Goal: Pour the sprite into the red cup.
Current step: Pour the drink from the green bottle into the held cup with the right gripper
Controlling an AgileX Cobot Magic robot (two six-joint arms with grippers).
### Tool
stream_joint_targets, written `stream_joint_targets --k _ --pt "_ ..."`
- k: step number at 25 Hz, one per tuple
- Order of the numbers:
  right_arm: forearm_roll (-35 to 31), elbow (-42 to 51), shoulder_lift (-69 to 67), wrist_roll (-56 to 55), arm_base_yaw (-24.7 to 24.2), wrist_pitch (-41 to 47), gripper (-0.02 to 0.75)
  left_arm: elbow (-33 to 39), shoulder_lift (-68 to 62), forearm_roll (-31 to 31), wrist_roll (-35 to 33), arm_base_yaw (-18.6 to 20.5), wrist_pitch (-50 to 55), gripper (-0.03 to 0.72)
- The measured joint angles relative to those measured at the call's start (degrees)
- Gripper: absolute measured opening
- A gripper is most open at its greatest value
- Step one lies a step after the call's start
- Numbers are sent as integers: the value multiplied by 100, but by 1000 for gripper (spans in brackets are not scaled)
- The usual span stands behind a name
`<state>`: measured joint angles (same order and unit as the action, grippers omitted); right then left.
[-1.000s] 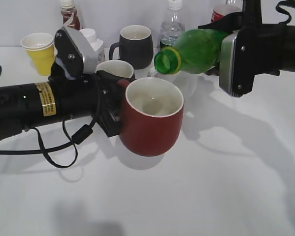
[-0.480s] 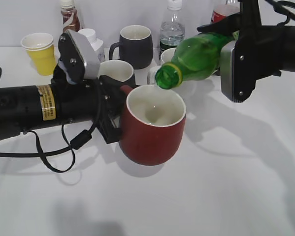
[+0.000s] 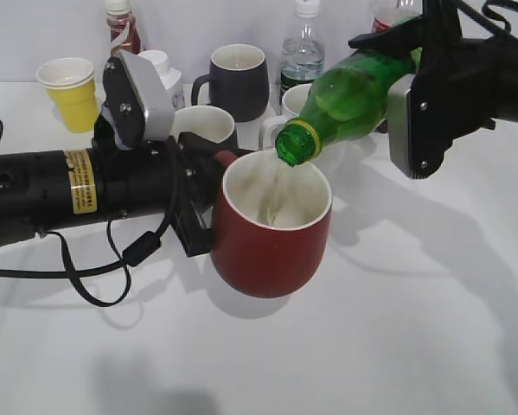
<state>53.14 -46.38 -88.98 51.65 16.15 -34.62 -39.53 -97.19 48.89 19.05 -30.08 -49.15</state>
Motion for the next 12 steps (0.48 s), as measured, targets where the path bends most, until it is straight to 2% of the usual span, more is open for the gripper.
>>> stream_joint_targets --k 12 --pt "-274 0 0 352 0 -48 406 0 0 50 2 0 0 78"
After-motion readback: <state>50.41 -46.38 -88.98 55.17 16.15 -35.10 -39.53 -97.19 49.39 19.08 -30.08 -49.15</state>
